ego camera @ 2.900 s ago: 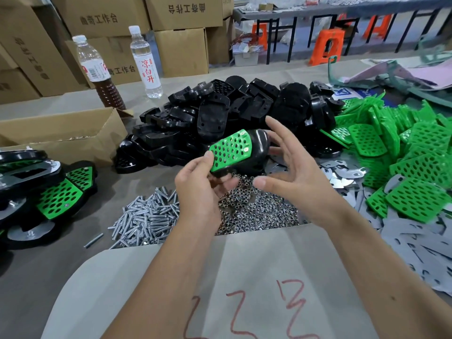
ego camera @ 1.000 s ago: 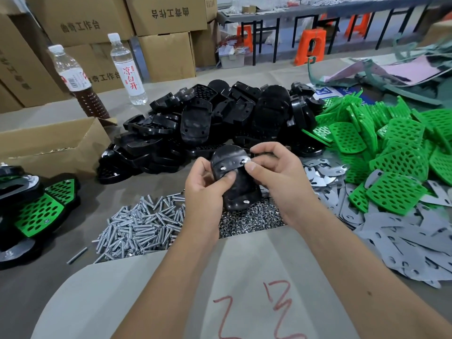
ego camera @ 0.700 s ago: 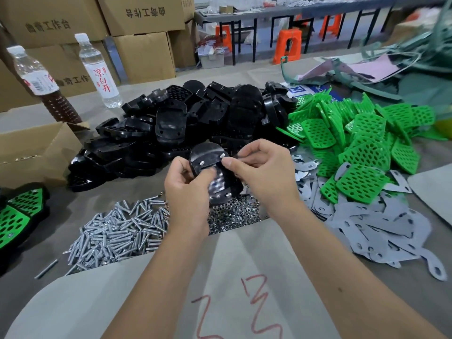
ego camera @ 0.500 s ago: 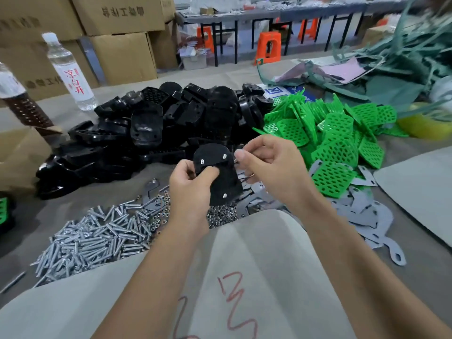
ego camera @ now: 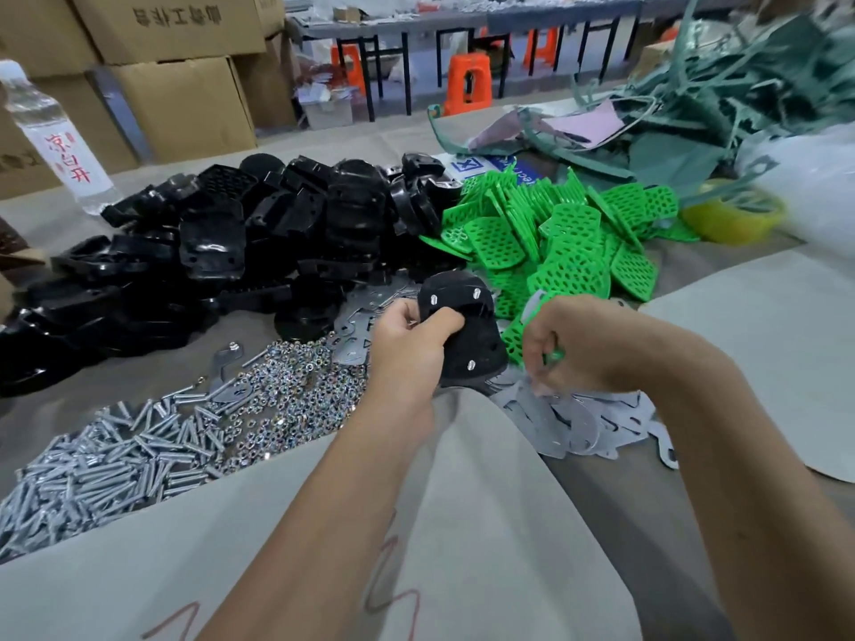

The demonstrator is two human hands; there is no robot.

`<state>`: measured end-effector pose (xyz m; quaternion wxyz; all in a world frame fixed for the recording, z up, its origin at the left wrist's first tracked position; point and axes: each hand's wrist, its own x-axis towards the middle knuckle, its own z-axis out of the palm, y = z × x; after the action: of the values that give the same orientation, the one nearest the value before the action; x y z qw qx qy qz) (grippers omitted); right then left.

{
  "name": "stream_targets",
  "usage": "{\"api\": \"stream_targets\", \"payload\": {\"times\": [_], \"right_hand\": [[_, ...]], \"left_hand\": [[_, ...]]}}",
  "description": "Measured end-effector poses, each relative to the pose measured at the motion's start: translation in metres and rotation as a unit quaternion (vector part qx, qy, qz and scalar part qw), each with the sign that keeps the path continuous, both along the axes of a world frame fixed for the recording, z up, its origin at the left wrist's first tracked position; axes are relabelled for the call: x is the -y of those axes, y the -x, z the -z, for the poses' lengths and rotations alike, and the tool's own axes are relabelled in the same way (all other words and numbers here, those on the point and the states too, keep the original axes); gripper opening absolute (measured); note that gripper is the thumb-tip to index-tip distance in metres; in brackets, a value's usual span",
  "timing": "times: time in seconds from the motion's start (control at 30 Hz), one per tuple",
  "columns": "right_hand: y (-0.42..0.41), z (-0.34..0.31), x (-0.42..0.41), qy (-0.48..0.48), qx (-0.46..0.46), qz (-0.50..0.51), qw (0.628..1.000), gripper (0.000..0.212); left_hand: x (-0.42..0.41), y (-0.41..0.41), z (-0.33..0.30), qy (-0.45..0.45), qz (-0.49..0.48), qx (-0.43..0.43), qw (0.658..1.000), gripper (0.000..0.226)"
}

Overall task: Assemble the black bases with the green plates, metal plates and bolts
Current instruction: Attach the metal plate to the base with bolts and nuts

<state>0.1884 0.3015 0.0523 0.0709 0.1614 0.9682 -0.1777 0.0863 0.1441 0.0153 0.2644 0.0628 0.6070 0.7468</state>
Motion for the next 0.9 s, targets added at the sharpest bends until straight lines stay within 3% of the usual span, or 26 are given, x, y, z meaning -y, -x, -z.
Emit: {"api": "stream_targets", "payload": {"times": [0.17,0.27,0.5,0.67,0.77,0.83,0.9], "right_hand": [[-0.003,0.004,-0.002,0.009,-0.008,-0.011,1.0,0.021],[-0.001,0.012,0.007,-0.001,0.016,-0.028,0.999,0.055],[-0.002,0.004,-0.011,0.032,0.018,-0.034,0.999,0.025],[0.003,-0.002,-0.02,0.135,-0.073,0.056,0.986,0.02],[0.009,-0.006,-0.022,0.138,-0.153,0.125,0.97,0.017],[0.017,-0.005,-0.016,0.156,-0.233,0.184,0.942,0.007],[0.026,-0.004,-0.004,0.273,-0.329,0.218,0.877,0.014]], "left_hand": [[0.0,-0.002,0.001,-0.012,-0.012,0.008,1.0,0.021],[-0.002,-0.001,0.003,-0.027,-0.032,0.019,0.999,0.022],[0.021,-0.002,0.008,-0.072,-0.013,0.01,0.997,0.02],[0.022,-0.002,0.006,-0.07,-0.031,-0.021,0.997,0.018],[0.017,0.002,0.007,-0.052,-0.063,-0.031,0.996,0.018],[0.019,0.007,0.007,-0.055,-0.079,-0.026,0.995,0.02],[0.024,0.014,0.007,-0.05,-0.086,-0.025,0.995,0.024]]}}
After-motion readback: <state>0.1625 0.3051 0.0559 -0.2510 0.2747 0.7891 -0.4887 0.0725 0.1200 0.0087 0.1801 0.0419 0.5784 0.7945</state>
